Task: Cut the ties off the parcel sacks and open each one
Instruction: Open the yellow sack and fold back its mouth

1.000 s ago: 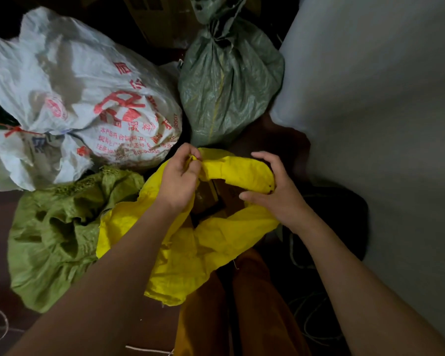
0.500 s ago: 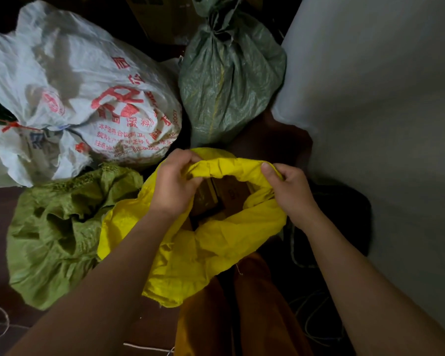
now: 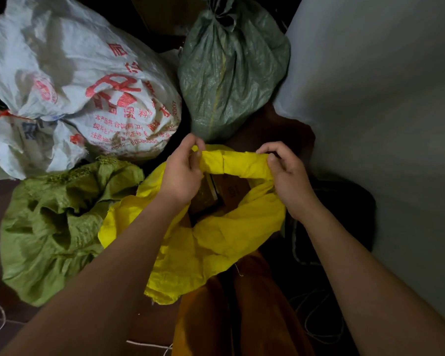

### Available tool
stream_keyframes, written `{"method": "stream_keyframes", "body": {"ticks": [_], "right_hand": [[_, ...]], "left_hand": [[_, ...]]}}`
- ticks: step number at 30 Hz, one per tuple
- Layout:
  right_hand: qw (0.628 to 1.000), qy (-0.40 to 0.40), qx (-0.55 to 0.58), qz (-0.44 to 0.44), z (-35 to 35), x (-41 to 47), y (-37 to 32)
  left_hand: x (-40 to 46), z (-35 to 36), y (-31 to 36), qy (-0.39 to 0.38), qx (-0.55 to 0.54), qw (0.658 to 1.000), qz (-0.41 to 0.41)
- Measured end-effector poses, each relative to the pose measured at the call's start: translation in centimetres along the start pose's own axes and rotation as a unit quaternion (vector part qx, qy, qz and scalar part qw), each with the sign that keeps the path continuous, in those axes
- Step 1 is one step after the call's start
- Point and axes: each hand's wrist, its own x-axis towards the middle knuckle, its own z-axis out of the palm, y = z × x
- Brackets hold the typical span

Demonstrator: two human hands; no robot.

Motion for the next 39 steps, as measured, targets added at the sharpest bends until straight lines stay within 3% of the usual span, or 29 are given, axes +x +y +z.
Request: {"method": "stream_keyframes", "body": {"ticks": [4,6,12,16,19,21,24,27,30,33,36,39], "right_hand": [[0.986,-0.029,0.124,0.107,0.0,-0.3,-0.1],[0.984,-0.046,0.126,0.114,-0.2,-0.6,-0.5],[0.989,-0.099,-0.112,0.002,-0.8,-0.2,-0.8],[0.981,-0.011,-0.191,-0.044,-1.0,0.3,0.2],[0.943,0.061,-0.311,-0.098,-1.6,0.3,1.1],[0.931,0.077,-0.331,-0.135,-1.8,0.1,1.2],[0.957,0.096,-0.246,-0.116,-1.3,-0.3,1.2],[0.982,0.115,-0.149,-0.025,-0.5,-0.5,1.4],[0.993,0.088,-0.067,0.036,0.0,-0.8,1.4],[0.998,0.035,-0.053,0.024,0.0,-1.5,1.4],[0.998,0.003,-0.042,0.039,0.0,-2.0,1.8],[0.997,-0.004,0.003,0.08,0.0,-1.9,1.9]], "left_hand": [[0.1,-0.1,0.3,-0.038,-0.032,0.997,-0.06],[-0.3,-0.5,0.6,-0.071,-0.026,0.994,-0.076],[-0.7,-1.6,-0.8,-0.121,0.15,0.981,0.015],[-0.5,-1.6,-1.7,-0.031,0.187,0.98,0.067],[-0.2,-2.1,-2.0,0.018,0.259,0.958,0.12],[-0.1,-2.6,-2.0,0.023,0.293,0.946,0.139],[-0.2,-2.8,-1.8,0.041,0.323,0.94,0.101],[-0.2,-2.3,-1.3,0.052,0.322,0.944,0.052],[-0.5,-1.5,-0.9,0.05,0.248,0.967,-0.018],[-1.3,-1.1,-0.8,0.045,0.171,0.984,-0.031],[-1.6,-1.2,-0.9,0.011,0.171,0.985,-0.018],[-1.4,-1.3,-1.4,-0.009,0.151,0.987,-0.059]]}}
